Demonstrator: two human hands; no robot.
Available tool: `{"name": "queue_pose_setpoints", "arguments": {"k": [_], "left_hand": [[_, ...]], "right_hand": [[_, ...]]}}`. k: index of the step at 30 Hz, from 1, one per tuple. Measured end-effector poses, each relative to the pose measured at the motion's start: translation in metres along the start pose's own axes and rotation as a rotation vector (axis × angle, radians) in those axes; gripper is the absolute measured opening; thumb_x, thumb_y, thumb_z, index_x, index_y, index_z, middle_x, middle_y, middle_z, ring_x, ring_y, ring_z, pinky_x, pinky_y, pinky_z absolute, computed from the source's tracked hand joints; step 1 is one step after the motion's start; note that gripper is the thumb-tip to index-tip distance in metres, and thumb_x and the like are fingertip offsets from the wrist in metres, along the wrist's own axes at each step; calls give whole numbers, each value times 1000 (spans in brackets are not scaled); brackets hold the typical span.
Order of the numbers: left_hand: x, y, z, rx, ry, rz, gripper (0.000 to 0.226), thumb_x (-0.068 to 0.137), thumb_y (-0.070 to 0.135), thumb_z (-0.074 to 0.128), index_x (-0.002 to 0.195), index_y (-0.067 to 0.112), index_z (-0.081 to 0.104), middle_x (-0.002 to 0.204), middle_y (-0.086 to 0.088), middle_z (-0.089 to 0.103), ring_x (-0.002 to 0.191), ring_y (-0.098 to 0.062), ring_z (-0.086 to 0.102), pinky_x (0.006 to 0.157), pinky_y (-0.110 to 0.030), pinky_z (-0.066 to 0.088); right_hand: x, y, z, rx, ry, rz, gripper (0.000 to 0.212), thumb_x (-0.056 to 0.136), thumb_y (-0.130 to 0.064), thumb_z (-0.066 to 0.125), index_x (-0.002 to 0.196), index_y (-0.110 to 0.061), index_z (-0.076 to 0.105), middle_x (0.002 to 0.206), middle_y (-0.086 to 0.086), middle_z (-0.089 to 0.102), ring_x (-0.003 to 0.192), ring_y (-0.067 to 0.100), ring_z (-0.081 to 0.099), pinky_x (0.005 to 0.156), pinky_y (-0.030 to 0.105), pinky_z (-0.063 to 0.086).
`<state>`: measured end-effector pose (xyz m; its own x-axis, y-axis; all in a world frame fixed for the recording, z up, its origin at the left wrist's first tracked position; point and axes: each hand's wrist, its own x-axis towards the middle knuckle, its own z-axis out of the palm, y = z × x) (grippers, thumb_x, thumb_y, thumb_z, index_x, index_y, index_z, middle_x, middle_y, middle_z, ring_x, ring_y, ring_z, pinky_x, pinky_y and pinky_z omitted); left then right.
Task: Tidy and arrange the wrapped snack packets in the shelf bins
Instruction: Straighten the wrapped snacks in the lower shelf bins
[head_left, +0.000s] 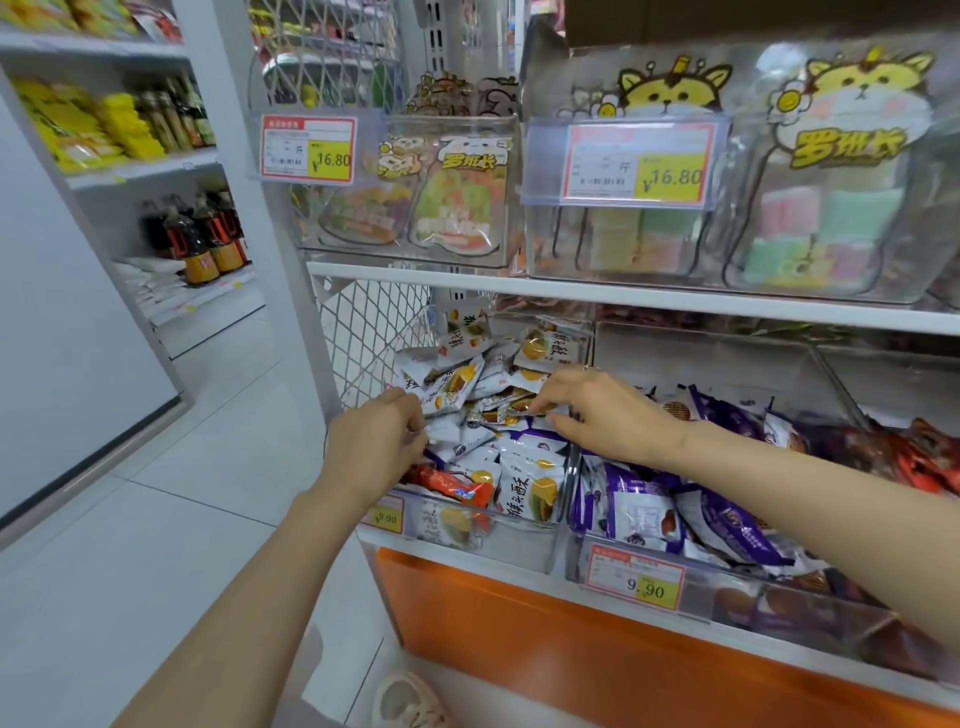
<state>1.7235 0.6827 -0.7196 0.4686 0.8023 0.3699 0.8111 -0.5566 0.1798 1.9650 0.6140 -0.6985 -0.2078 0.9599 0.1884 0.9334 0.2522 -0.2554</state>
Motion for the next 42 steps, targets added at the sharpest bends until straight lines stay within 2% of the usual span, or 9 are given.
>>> {"name": "queue_pose_setpoints", "arguments": {"k": [8,16,19,21,24,28,32,38,42], "left_hand": [[23,2,-46,-127,407,-7,11,85,21,65,78,16,57,89,1,59,78,-22,61,61,-34,43],[89,-7,26,96,13,-103,22,93,19,49,107,10,63,109,-11,63,96,-32,60,70,-33,42],[79,-1,20,84,175,-32,21,89,17,55,106,8,61,109,-14,62,103,-34,53,78,-38,40],[62,18,15,-105,309,91,15,83,7,58,97,6,62,98,-12,60,96,-30,53,76,-38,40],[36,50,19,-270,26,243,14,87,13,55,99,15,60,98,0,61,96,-19,53,78,-31,39],[31,54,47,-3,-354,382,43,88,39,57,127,23,48,127,3,52,120,-15,39,99,-29,25],[34,47,51,74,-457,434,49,86,47,58,130,26,49,127,6,51,121,-15,36,104,-28,18],[30,38,42,-164,-745,385,33,92,46,49,83,19,63,89,-1,60,88,-14,49,85,-32,37],[32,50,47,-178,-514,353,31,93,40,51,113,18,61,114,0,62,108,-17,51,89,-31,42]], "right_hand": [[-4,3,1,8,-5,2,23,95,-22,53,113,-20,67,112,-2,61,103,13,54,89,33,45],[-6,12,-7,32,122,51,25,92,-25,58,116,-22,63,116,0,59,108,16,53,95,35,44],[3,18,-11,-63,247,84,51,87,-29,65,135,-29,48,137,1,45,126,20,40,102,31,33],[19,21,-10,-146,133,100,73,82,-39,69,144,-38,30,153,1,23,139,22,21,111,34,22],[48,23,-1,-194,-75,135,92,74,-49,72,147,-41,16,158,1,7,144,23,12,115,39,19],[74,29,4,-259,-162,198,97,73,-43,76,147,-41,13,157,2,13,142,26,20,110,42,30],[79,35,1,-155,-188,221,100,70,-38,79,147,-42,15,158,0,9,144,26,14,112,41,25],[75,34,3,-143,-171,226,100,72,-36,79,148,-41,15,159,0,8,144,26,12,113,41,23],[74,34,2,-155,-163,225,99,72,-37,78,148,-39,14,159,2,8,144,26,12,113,41,22]]}}
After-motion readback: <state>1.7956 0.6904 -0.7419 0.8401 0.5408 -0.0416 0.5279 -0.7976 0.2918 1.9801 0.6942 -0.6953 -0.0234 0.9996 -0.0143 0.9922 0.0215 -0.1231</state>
